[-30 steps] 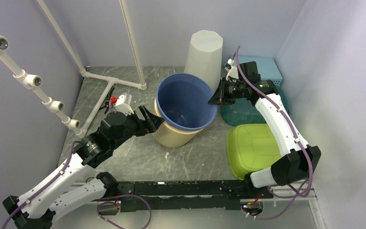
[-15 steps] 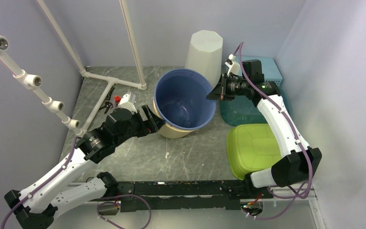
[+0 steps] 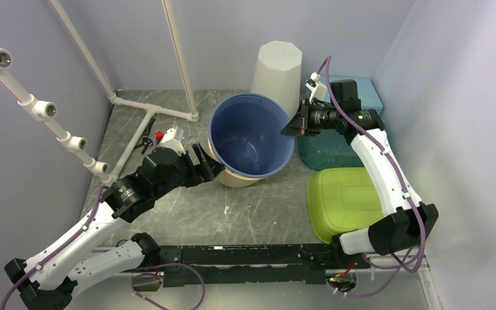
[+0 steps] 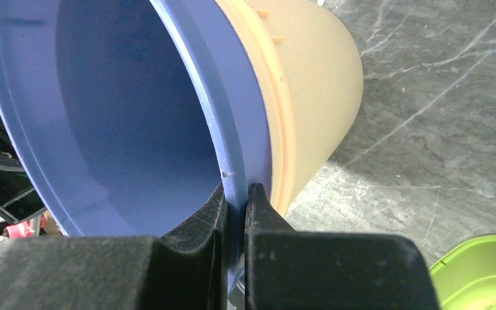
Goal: Turn the large container upside down
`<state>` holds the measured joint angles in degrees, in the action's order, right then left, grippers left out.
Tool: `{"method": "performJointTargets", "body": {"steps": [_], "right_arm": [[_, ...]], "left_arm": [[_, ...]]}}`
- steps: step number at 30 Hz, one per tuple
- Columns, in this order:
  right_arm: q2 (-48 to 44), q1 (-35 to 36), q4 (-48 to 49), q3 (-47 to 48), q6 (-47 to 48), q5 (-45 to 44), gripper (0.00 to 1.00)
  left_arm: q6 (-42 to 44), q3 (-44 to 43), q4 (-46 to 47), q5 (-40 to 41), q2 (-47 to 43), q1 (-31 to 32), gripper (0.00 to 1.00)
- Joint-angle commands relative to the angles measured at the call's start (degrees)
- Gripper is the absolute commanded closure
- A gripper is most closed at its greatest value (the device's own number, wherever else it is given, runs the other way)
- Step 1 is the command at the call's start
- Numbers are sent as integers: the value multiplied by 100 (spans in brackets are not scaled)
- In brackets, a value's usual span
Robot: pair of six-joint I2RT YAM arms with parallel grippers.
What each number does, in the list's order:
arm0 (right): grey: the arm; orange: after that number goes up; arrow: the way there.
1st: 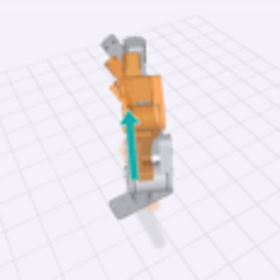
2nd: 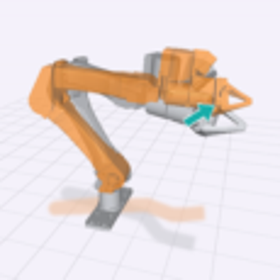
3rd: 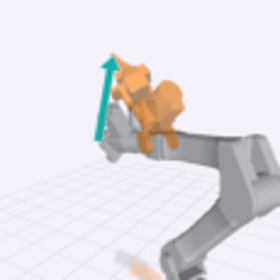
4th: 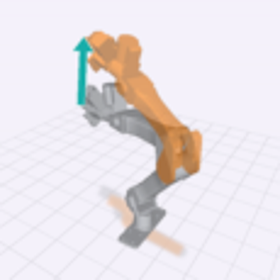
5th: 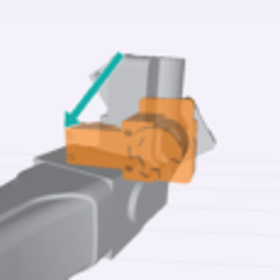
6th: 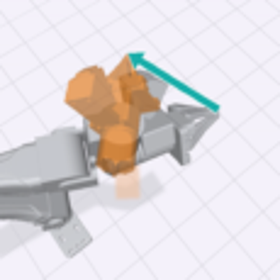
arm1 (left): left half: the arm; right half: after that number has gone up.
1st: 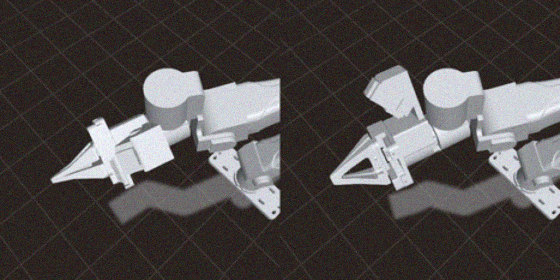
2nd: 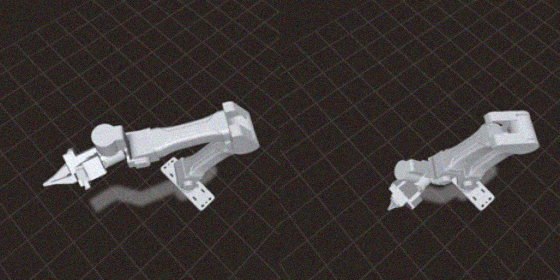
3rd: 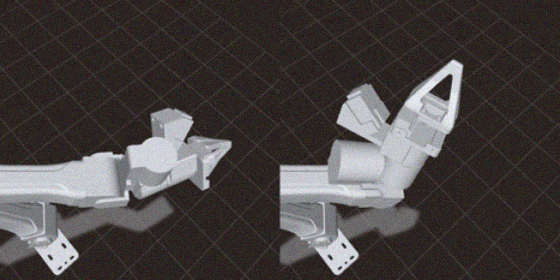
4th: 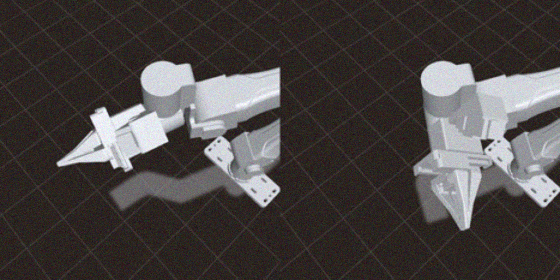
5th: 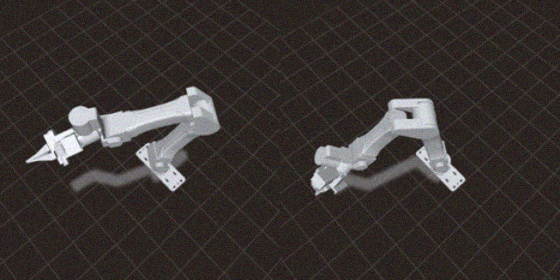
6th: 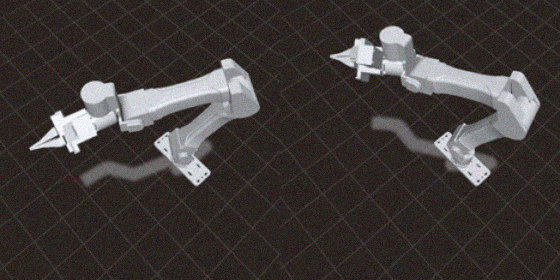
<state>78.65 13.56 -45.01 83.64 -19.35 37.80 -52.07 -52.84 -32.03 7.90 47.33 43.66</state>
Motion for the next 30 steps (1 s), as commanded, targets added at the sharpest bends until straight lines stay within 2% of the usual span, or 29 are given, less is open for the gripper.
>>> {"method": "performJointTargets", "body": {"steps": [1,4,12,14,18,23,27,30], "right_arm": [[-539,234,-416,767,-329,2358,100],[-489,235,-978,1073,-75,1906,100],[-520,235,-1034,1084,-57,1909,100],[-442,235,-1367,1235,144,1521,100],[-141,333,-2159,1566,535,120,100],[58,532,-2045,1507,562,98,100],[290,739,-2239,1614,528,-581,100],[340,754,-2138,1532,397,-960,100]], "left_arm": [[-167,-47,-91,510,189,-51,9],[-199,-96,-155,544,285,-53,9],[-51,-300,-251,554,596,-49,7],[-20,-307,-198,485,606,-50,7],[26,-220,76,309,479,-51,6],[141,-150,626,-95,399,-61,6],[253,-240,907,-378,322,-69,6],[332,-323,856,-235,131,-68,6]]}}
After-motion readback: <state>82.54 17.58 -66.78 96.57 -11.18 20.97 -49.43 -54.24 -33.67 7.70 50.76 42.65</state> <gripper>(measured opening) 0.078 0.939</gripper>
